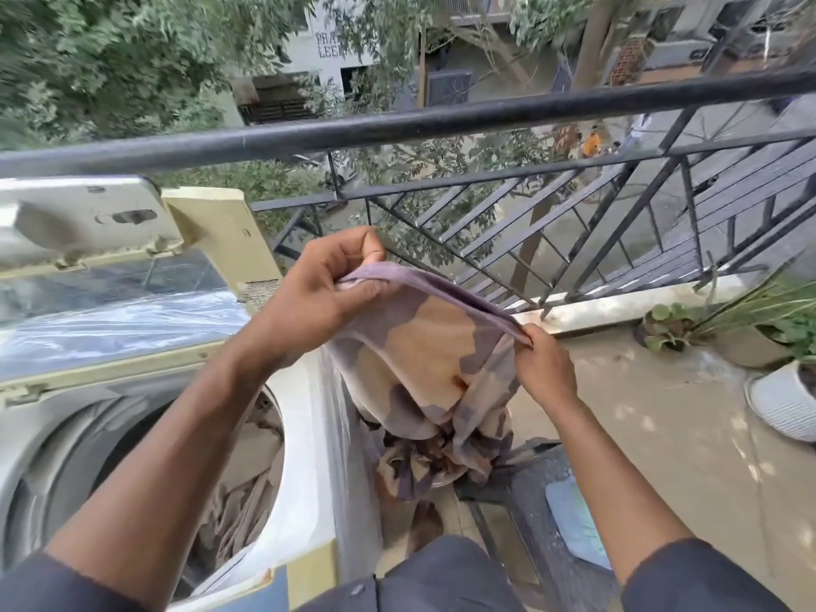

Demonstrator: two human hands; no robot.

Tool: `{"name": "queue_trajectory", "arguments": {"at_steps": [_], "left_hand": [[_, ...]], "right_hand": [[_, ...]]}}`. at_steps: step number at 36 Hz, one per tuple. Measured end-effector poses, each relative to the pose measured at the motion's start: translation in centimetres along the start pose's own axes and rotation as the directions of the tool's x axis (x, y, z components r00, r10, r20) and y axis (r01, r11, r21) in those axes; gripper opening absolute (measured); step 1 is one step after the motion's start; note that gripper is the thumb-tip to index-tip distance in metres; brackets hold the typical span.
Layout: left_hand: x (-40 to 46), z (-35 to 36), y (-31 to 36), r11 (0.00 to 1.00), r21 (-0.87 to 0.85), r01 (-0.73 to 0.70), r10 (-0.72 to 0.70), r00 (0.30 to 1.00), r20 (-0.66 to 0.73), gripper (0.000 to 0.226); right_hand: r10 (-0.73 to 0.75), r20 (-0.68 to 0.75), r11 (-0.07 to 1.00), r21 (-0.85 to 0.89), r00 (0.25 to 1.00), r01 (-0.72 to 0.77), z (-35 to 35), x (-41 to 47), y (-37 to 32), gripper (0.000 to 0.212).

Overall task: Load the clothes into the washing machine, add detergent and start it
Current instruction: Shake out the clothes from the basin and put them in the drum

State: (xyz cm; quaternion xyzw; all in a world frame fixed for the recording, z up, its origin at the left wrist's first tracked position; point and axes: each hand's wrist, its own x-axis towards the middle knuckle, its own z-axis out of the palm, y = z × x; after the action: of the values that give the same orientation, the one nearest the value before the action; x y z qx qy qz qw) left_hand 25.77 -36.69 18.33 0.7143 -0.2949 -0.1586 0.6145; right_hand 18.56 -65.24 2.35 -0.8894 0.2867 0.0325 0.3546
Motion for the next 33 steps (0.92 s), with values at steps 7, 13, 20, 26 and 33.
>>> {"name": "queue_trajectory", "arguments": {"at_steps": [7, 13, 20, 26, 33], "left_hand": [[-2.5, -0.4, -3.7, 0.687, 0.704, 0.181, -0.253, 0.967, -0.002, 0.067], [-3.9, 0.3, -7.7, 0.285, 0.958, 0.016, -0.423, 0.899, 0.111, 0.112], [-3.1, 0.6, -7.3, 0.083, 0.987, 0.137, -0.372, 0.923, -0.097, 0.026], [-1.5, 0.6, -5.3, 0.766, 0.520, 0.378, -0.308, 0.926, -0.219, 0.023], [0.3, 3.2, -1.4, 0.975, -0.061, 0.215, -0.223, 0.927, -0.300, 0.019]], "right_hand": [[0.198, 0.130, 0.729, 0.643, 0.972, -0.234, -2.6, 0.4, -2.2, 0.031], [0.004, -0.026, 0.745, 0.666, 1.000, 0.015, -5.9, 0.0, -5.3, 0.038], [-0.218, -0.016, 0.669, 0.726, 0.976, 0.161, -8.4, -2.0, -9.3, 0.034], [-0.328, 0.024, 0.686, 0.693, 0.944, 0.221, -8.1, -3.1, -11.4, 0.033], [-0.296, 0.089, 0.756, 0.631, 0.951, 0.176, -5.3, -4.5, -12.7, 0.034]]}}
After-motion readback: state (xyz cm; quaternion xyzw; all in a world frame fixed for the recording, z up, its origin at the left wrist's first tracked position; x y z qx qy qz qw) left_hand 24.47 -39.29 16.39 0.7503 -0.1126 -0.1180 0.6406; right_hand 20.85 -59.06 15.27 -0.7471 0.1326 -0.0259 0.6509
